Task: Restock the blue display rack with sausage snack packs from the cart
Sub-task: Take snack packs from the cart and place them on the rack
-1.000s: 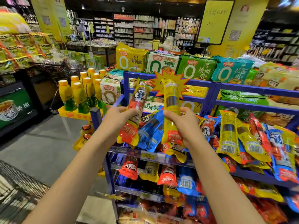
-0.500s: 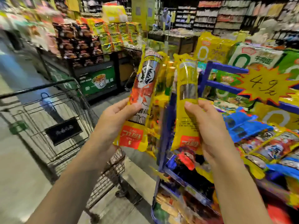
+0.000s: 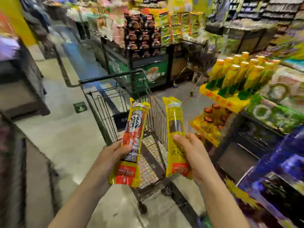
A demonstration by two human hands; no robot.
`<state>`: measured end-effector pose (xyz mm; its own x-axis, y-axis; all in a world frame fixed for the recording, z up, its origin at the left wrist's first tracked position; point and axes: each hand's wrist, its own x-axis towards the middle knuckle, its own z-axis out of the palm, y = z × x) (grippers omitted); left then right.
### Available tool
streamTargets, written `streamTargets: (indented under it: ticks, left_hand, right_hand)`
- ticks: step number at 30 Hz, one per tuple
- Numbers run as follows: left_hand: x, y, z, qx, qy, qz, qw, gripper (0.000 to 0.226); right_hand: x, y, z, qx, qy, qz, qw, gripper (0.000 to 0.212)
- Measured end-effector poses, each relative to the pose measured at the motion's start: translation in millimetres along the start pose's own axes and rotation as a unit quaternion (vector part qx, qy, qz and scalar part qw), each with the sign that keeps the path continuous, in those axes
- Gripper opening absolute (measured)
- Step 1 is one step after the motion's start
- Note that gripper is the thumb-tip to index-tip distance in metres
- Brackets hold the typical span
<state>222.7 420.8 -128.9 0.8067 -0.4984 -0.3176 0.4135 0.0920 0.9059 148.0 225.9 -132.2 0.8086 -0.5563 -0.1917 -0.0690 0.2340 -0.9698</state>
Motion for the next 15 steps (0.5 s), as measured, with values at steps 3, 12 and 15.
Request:
streamTargets:
  ticks: [3,12,15]
  left_hand:
    - [23.6,-4.4,-41.6,-0.012,0.016,-0.023,1.0,0.031]
    - [134.4,-38.6,-82.3,0.005,0.009,-0.145,0.989,0.027]
    - [171.7,-52.4,-85.0,0.026,-0.007,-0.185,0.982,0.025]
  right_hand:
    - [14.1,29.3,34.8,0.0,0.008,0.043,0.999,0.012]
    - [72.1,100.9,46.2,-0.016,0.103,0.159,0.982,0.009]
    - [97.1,135.5,44.3,-0.007,0.139,0.213,0.967,0.02]
